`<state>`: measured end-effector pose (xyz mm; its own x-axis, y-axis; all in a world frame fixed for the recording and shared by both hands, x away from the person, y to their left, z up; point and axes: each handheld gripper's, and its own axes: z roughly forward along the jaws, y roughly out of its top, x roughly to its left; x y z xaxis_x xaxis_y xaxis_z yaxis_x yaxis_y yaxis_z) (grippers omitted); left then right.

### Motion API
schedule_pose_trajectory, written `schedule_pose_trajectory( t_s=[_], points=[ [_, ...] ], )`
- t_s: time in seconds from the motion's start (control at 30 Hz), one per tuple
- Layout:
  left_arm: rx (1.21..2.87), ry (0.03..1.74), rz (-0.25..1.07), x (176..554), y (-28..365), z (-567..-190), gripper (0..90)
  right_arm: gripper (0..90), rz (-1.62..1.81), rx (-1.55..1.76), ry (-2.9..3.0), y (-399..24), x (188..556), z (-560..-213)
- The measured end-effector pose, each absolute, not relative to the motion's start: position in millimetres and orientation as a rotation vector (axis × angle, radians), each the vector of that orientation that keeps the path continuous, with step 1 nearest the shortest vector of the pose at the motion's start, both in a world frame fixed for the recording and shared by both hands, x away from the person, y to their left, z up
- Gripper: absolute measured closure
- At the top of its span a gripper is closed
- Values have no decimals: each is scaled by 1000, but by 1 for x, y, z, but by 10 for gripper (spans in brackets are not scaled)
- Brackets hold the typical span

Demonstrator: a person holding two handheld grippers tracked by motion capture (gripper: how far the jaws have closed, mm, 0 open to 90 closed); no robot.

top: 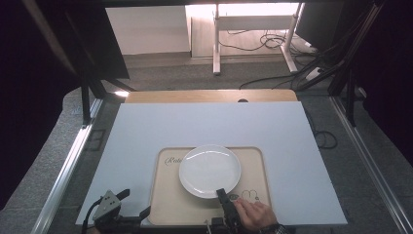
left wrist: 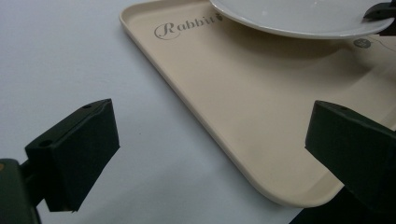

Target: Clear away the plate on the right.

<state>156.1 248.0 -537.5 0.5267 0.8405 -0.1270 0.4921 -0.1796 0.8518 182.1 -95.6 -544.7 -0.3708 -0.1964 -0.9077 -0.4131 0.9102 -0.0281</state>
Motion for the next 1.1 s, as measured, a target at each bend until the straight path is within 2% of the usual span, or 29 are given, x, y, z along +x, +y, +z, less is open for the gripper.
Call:
schedule_pose_trajectory(
  t_s=[0.53,0.77,1.1],
  points=[
    [1832,1104,469,156,248,-538,24,843,208,-485,1986,-95,184,-557],
    [1837,1103,471,156,248,-538,24,754,195,-496,2013,-96,186,-561],
    [1837,1103,472,156,248,-538,25,675,209,-485,2005,-96,188,-561]
  ],
)
